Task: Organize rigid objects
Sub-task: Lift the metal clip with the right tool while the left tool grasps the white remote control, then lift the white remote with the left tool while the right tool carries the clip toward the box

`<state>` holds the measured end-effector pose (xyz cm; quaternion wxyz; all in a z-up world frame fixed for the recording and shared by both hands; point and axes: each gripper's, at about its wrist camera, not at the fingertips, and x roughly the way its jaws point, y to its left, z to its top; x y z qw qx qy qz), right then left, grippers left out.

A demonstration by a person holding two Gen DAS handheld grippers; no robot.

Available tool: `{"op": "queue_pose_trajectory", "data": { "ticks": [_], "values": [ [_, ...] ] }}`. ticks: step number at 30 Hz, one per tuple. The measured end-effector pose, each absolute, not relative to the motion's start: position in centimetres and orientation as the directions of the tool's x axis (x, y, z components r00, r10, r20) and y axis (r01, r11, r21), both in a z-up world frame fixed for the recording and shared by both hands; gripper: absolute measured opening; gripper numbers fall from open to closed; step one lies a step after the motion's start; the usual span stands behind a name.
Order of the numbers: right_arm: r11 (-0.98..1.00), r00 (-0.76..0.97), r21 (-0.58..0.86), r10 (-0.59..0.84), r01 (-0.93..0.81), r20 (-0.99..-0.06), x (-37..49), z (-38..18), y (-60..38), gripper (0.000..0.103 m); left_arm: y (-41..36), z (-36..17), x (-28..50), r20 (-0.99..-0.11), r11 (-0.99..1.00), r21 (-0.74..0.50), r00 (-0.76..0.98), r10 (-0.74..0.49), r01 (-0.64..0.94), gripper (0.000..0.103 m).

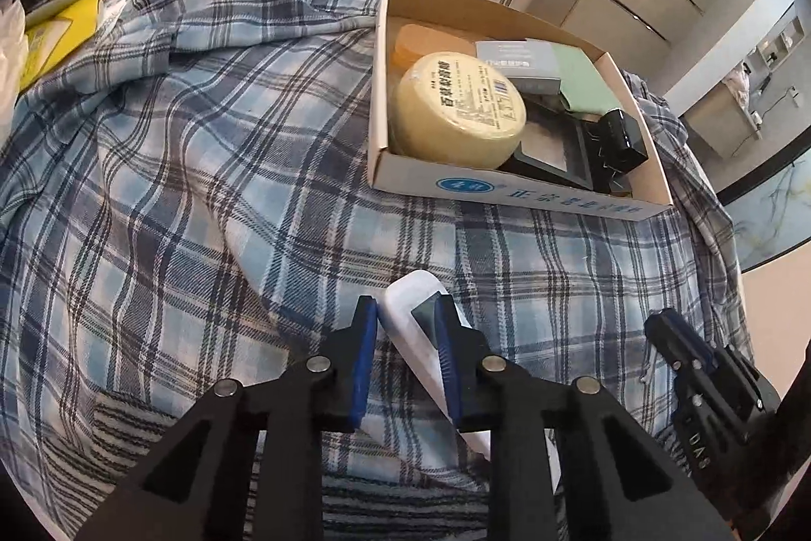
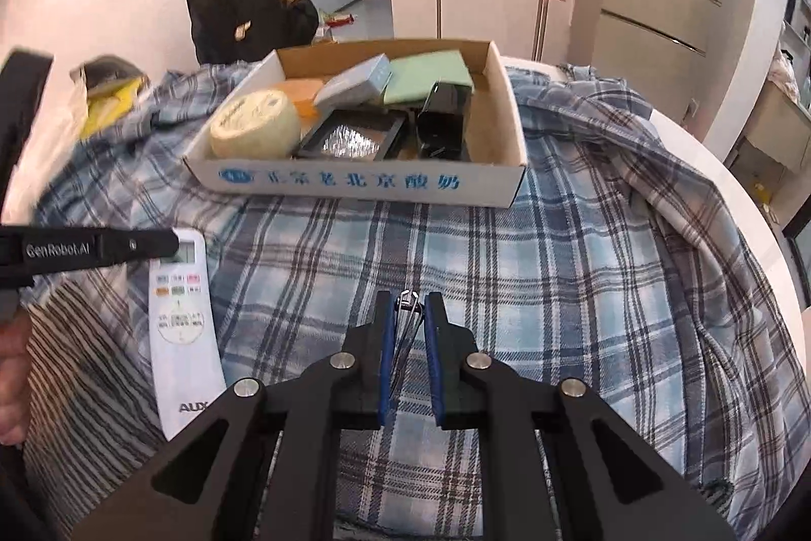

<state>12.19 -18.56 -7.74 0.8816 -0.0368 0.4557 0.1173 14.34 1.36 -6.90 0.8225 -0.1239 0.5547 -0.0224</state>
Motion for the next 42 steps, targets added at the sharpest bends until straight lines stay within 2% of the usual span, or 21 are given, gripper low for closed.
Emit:
{"op": "queue_pose_trajectory", "data": {
  "ticks": [19,28,38,42],
  "values": [
    [0.963,0.490,0.110,0.222,-0.247,-0.843,12.7,-8.9,-18.9,0.011,-4.8,-7.2,14.3,-0.905,0.957,-0.290,0.335,-0.264,-0.028,0.023],
    [0.960,0.446,0.145,0.242,-0.242,-0.862,13.2,-9.8,-19.0,0.011,-6.1,-7.0,13.3,-0.886,0.933,-0.359,0.319,-0.337,-0.010,0.023],
    [0.962,0.447,0.140,0.235,-0.235,-0.863,13.2,-9.8,-19.0,0.011,-7.7,-7.7,13.9,-0.918,0.972,-0.234,0.331,-0.218,-0.007,0.023],
    [0.962,0.446,0.146,0.238,-0.231,-0.863,13.2,-9.8,-19.2,0.011,-7.7,-8.6,14.5,-0.920,0.969,-0.245,0.320,-0.224,-0.026,0.024]
  ]
}}
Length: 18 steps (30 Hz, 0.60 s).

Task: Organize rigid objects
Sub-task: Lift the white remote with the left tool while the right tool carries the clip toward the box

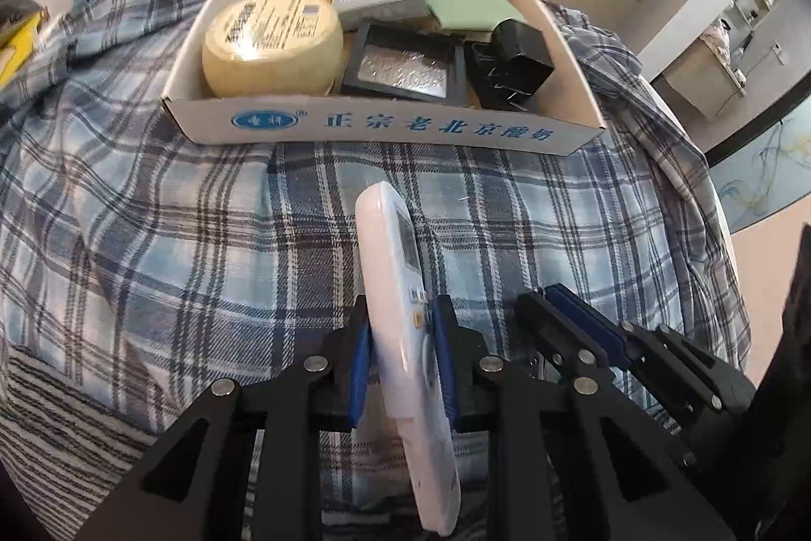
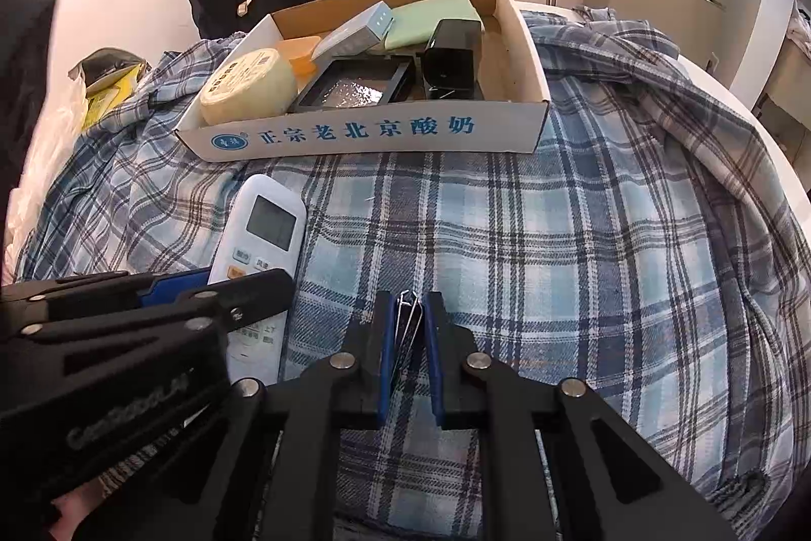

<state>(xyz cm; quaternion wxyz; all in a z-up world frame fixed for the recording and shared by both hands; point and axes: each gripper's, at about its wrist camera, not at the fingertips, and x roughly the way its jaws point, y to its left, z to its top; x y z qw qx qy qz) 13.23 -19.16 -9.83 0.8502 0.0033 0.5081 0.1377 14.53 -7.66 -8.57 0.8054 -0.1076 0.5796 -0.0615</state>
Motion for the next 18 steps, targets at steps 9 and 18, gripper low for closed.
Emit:
{"op": "queue_pose_trajectory", "data": {
  "ticks": [9,18],
  "values": [
    [0.961,0.450,0.200,0.266,-0.188,-0.853,13.6,-9.7,-20.7,0.011,-7.7,-6.8,13.9,-0.901,0.972,-0.229,0.368,-0.229,0.043,0.019],
    [0.974,0.514,0.121,0.204,-0.191,-0.833,13.2,-8.7,-19.9,0.011,-5.9,-3.2,11.8,-0.853,0.982,-0.165,0.487,-0.187,0.088,0.018]
  ]
}}
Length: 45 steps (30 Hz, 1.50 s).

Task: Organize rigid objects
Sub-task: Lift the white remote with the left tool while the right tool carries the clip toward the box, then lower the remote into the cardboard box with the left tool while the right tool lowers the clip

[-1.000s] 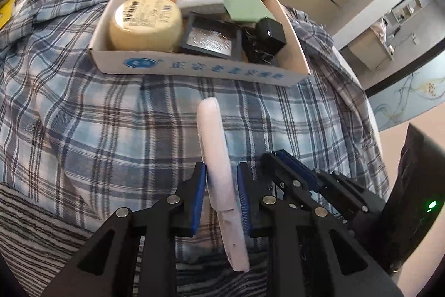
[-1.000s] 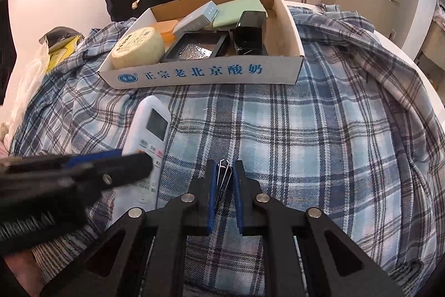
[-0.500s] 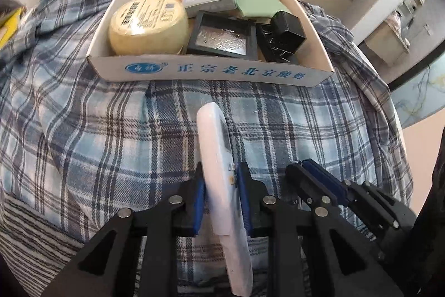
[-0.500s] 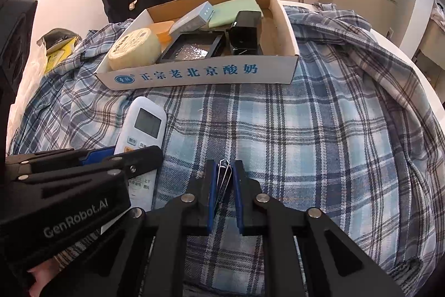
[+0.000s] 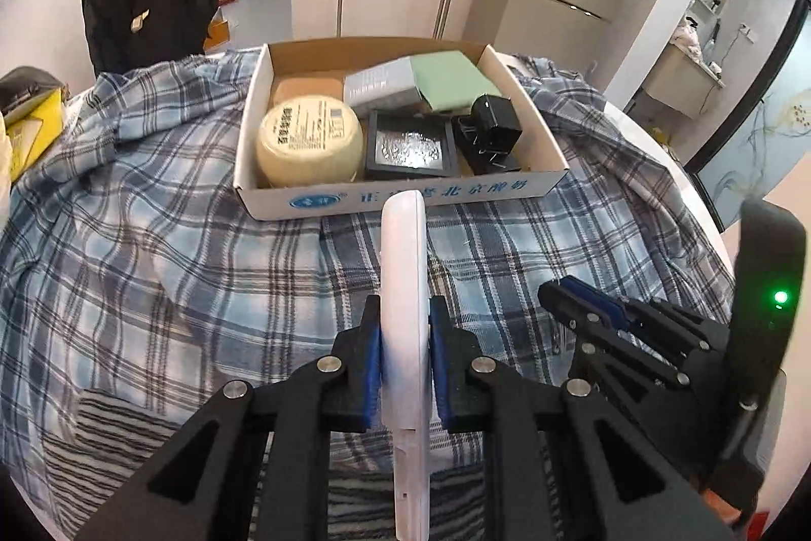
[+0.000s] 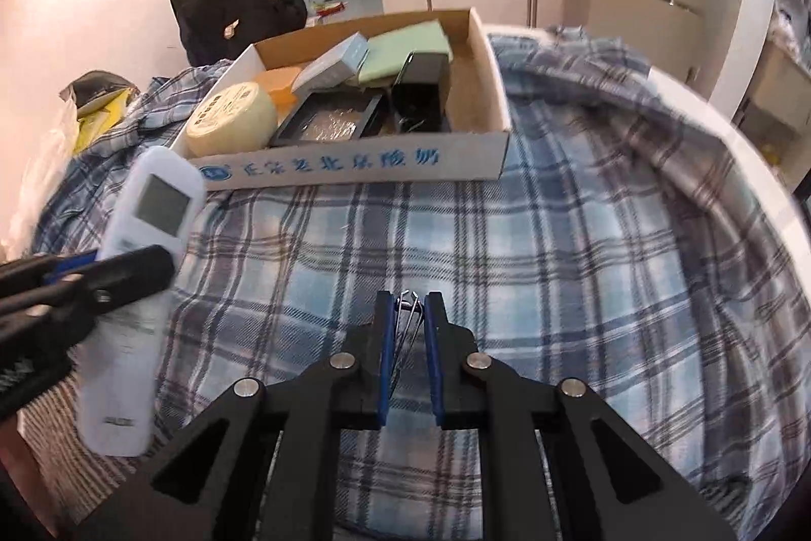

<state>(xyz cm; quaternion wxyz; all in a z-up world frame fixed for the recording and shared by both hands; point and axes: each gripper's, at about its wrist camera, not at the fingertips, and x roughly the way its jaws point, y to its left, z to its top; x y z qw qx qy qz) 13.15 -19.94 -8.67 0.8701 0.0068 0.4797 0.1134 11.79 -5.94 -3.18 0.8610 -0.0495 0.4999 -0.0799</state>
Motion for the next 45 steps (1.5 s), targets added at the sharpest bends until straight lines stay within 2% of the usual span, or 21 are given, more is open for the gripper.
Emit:
{"op": "queue_pose_trajectory", "data": {
  "ticks": [7,13,26,34,45],
  "values": [
    [0.983,0.523,0.113,0.173,-0.145,-0.835,13.7,-8.6,-20.3,0.011,-4.8,-1.1,13.2,-0.837,0.985,-0.149,0.520,-0.173,0.089,0.018],
    [0.984,0.495,0.146,0.180,-0.106,-0.850,14.6,-9.0,-21.3,0.011,-5.0,-1.7,17.6,-0.830,0.981,-0.184,0.525,-0.187,0.058,0.018],
    [0.980,0.539,0.161,0.198,-0.117,-0.819,21.8,-3.8,-21.7,0.011,-5.8,0.1,24.7,-0.788,0.976,-0.206,0.580,-0.207,0.068,0.018],
    [0.981,0.561,0.150,0.195,-0.127,-0.805,25.1,-2.7,-21.5,0.011,-5.6,-1.3,28.8,-0.794,0.981,-0.192,0.586,-0.164,0.014,0.018],
    [0.980,0.544,0.145,0.197,-0.137,-0.816,27.0,-3.9,-21.2,0.011,-6.1,-3.7,31.2,-0.817,0.987,-0.156,0.557,-0.148,0.033,0.018]
  ]
}}
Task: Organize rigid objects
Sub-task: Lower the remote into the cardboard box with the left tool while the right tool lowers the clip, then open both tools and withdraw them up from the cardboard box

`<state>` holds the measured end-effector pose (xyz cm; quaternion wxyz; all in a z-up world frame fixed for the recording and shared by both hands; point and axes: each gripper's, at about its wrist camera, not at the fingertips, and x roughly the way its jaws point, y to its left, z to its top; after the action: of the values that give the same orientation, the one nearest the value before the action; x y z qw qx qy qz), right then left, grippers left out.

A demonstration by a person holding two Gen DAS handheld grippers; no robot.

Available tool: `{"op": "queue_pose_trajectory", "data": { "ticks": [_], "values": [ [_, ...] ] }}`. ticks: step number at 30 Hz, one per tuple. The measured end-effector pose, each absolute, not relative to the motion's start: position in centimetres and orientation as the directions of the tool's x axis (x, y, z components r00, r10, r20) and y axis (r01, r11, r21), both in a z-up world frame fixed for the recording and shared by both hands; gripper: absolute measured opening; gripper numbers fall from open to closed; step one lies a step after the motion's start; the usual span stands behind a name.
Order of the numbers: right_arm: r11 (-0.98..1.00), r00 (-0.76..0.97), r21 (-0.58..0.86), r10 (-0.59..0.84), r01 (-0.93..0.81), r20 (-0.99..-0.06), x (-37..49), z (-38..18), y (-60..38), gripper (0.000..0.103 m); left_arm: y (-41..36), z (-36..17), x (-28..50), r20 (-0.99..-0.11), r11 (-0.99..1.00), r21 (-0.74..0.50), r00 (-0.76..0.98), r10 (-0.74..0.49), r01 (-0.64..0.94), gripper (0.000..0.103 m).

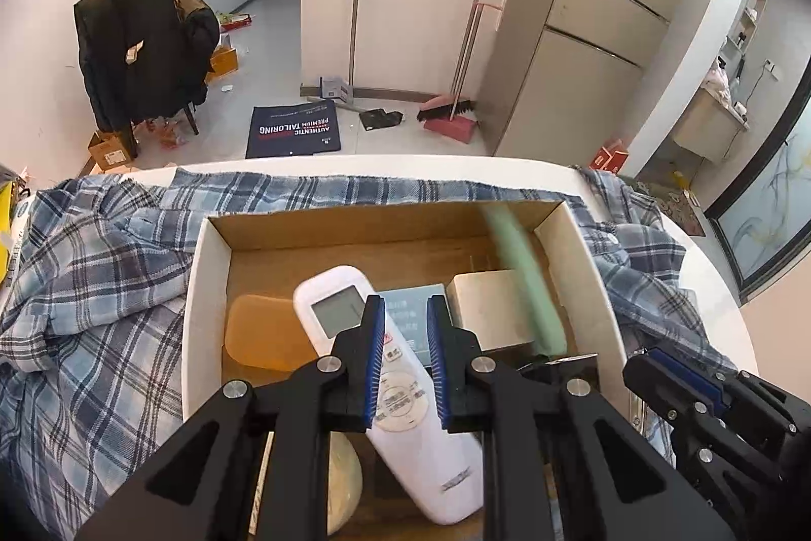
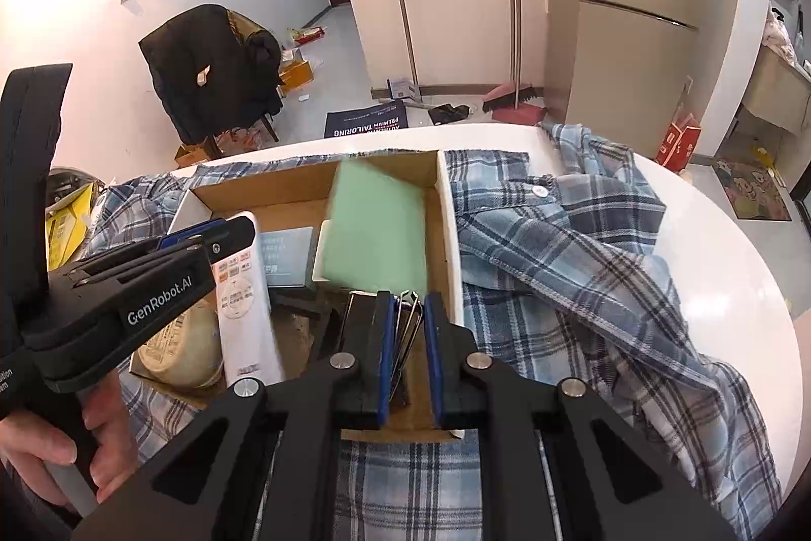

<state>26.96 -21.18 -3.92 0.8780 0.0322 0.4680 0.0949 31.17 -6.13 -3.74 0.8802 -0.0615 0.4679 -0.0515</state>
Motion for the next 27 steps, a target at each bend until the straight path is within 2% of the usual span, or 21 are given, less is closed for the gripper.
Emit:
{"op": "queue_pose_trajectory", "data": {
  "ticks": [3,6,7,8,10,12,16,20,24,27],
  "values": [
    [0.978,0.541,0.146,0.205,-0.152,-0.815,27.2,-4.0,-20.7,0.011,-5.7,-3.6,30.8,-0.809,0.985,-0.167,0.566,-0.158,0.036,0.018],
    [0.970,0.535,0.168,0.236,-0.173,-0.811,27.4,-3.6,-20.4,0.011,-5.4,-2.1,29.6,-0.786,0.994,-0.105,0.609,-0.110,0.043,0.022],
    [0.966,0.531,0.183,0.252,-0.180,-0.809,27.6,-3.4,-20.3,0.011,-5.3,-1.6,29.1,-0.777,0.994,-0.095,0.620,-0.105,0.050,0.039],
    [0.961,0.527,0.201,0.271,-0.188,-0.806,27.7,-3.2,-20.2,0.011,-4.9,-1.0,28.5,-0.763,0.995,-0.087,0.639,-0.101,0.054,0.072],
    [0.949,0.518,0.234,0.311,-0.209,-0.797,28.1,-2.6,-20.0,0.011,-3.6,0.7,26.3,-0.681,0.996,-0.088,0.728,-0.082,0.029,0.103],
    [0.942,0.517,0.244,0.331,-0.230,-0.789,28.4,-2.1,-19.4,0.011,-2.0,1.7,24.4,-0.611,0.993,-0.112,0.790,-0.052,-0.021,0.103],
    [0.941,0.517,0.215,0.325,-0.261,-0.792,29.0,-1.9,-17.9,0.011,0.0,1.9,22.7,-0.535,0.985,-0.170,0.842,-0.073,-0.022,0.103],
    [0.931,0.474,0.222,0.340,-0.288,-0.812,29.6,-3.1,-16.4,0.011,-0.1,1.0,23.3,-0.552,0.994,-0.113,0.832,-0.054,-0.010,0.103],
    [0.950,0.448,0.141,0.259,-0.280,-0.856,30.2,-5.6,-14.4,0.011,-0.3,-0.2,23.1,-0.540,0.995,-0.102,0.840,-0.047,-0.010,0.103],
    [0.952,0.426,0.153,0.258,-0.267,-0.867,30.6,-6.7,-13.9,0.011,0.1,-0.8,23.4,-0.549,0.994,-0.109,0.834,-0.048,-0.014,0.103]
  ]
}}
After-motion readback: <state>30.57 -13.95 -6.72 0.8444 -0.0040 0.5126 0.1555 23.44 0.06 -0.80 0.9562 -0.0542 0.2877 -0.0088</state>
